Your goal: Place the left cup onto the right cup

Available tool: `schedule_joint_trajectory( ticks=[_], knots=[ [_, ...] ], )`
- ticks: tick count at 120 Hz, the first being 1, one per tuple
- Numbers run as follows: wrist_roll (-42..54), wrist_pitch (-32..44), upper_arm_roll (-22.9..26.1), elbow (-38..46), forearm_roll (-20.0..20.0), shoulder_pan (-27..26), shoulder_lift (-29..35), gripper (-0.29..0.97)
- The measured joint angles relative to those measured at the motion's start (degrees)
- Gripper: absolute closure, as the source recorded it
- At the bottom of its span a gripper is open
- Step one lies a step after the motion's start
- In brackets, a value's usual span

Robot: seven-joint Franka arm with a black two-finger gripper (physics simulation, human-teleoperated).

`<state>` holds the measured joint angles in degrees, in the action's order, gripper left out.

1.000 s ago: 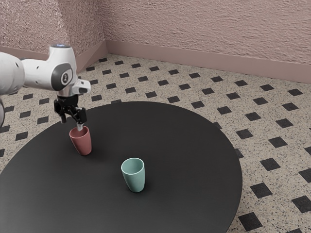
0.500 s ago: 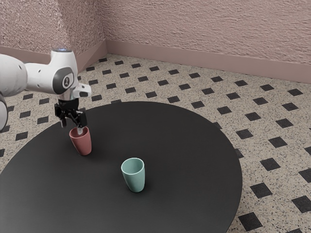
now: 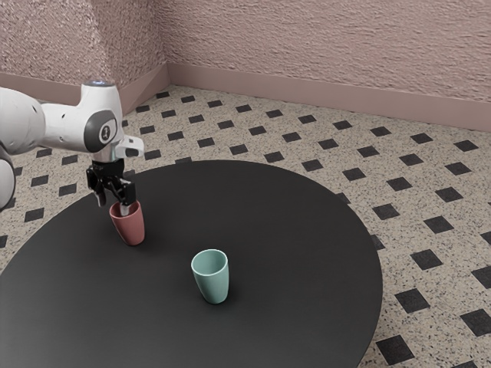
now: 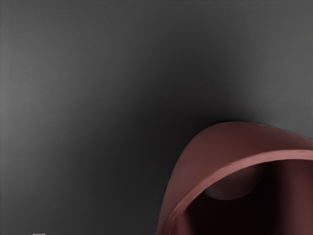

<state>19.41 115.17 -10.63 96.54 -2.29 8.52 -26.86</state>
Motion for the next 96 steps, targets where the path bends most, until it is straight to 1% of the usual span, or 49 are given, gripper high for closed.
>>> schedule_joint_trajectory(
  ticks=[71,96],
  knots=[
    [-0.2,0.0,0.0,0.0,0.1,0.0,0.0,0.35],
    [-0.4,0.0,0.0,0.0,0.1,0.0,0.0,0.41]
  ],
)
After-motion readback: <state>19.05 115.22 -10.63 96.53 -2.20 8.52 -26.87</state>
